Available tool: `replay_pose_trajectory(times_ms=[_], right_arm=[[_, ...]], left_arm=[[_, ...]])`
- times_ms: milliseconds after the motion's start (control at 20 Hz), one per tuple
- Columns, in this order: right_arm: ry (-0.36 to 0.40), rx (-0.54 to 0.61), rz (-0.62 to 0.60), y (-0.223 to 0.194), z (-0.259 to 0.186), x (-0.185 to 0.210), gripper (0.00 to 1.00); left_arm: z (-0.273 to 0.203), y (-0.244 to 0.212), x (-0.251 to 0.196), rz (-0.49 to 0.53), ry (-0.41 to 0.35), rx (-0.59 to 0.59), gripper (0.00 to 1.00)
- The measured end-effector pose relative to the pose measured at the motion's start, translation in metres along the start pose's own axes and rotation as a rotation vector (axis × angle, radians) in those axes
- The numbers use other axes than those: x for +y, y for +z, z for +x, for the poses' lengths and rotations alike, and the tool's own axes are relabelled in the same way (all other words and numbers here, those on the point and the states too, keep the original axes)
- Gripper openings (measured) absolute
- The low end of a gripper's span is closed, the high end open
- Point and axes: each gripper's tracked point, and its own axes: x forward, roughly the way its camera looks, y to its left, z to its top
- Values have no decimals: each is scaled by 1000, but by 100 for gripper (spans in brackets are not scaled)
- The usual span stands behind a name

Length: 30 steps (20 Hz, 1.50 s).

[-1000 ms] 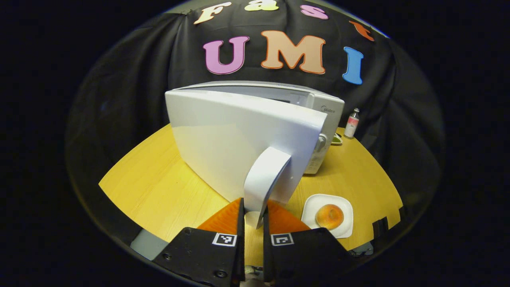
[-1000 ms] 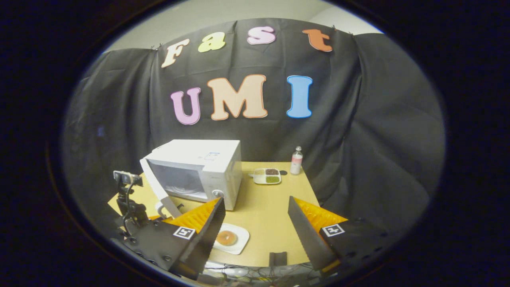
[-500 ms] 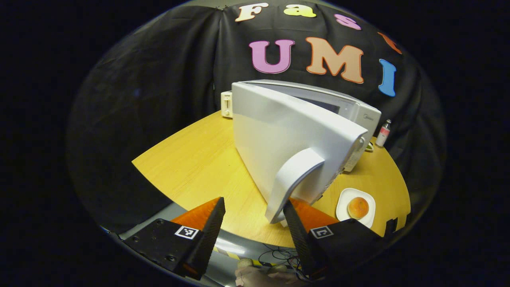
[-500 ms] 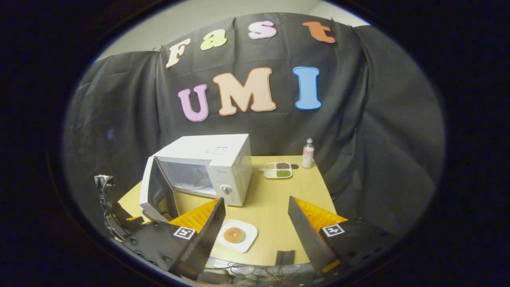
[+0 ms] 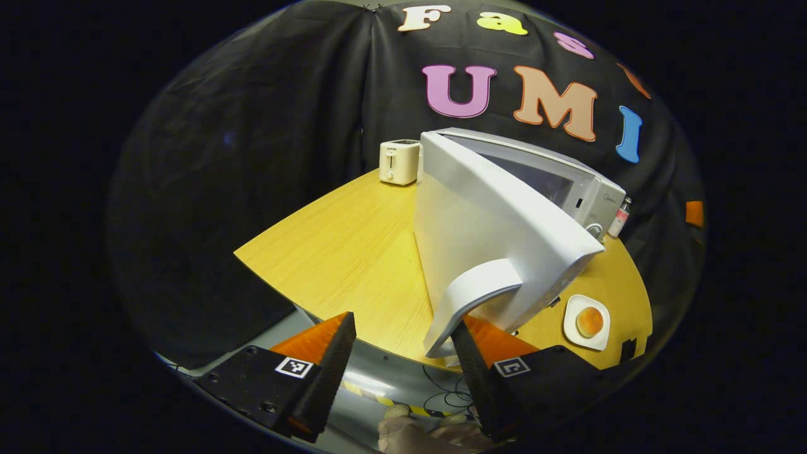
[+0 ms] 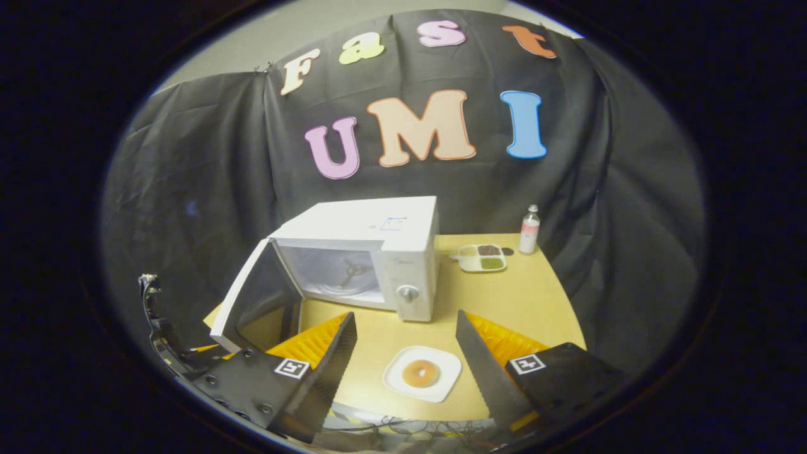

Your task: Open the microwave oven with the left hand, put the food in, and close the microwave oven.

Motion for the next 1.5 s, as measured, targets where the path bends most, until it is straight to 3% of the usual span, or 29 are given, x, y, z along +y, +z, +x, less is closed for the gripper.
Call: replay_pose_trajectory(times_ms=[150, 200, 300, 350, 700, 850, 900, 1050, 1250, 1300, 1350, 1500], right_arm=[[-2, 19, 10, -12, 9, 32, 92], [-7, 23, 11, -16, 12, 41, 99], [-18, 35, 19, -25, 18, 57, 99], [-26, 40, 23, -28, 20, 63, 92], [-96, 105, 43, -65, 32, 79, 92], [-139, 134, 45, -80, 34, 71, 92], [-154, 145, 46, -87, 34, 67, 99], [-195, 193, 54, -107, 38, 52, 99], [-221, 283, 71, -134, 54, 30, 99], [-222, 309, 71, -141, 59, 23, 92], [-226, 334, 68, -147, 64, 16, 99], [-216, 417, 75, -170, 84, -3, 99]], left_arm=[[-3, 0, 25, -5, -22, 18, 89], [-3, 1, 35, -5, -25, 20, 89], [-4, 2, 57, -10, -21, 23, 89], [-4, 3, 68, -17, -16, 25, 88], [10, 7, 145, -49, 73, 28, 84], [19, 16, 171, -58, 101, 9, 85], [20, 20, 179, -60, 114, 0, 85], [23, 30, 207, -78, 173, -18, 84], [13, 55, 243, -126, 300, -84, 84], [8, 63, 249, -133, 334, -106, 84], [1, 71, 254, -134, 371, -132, 84], [-15, 98, 256, -138, 434, -209, 84]])
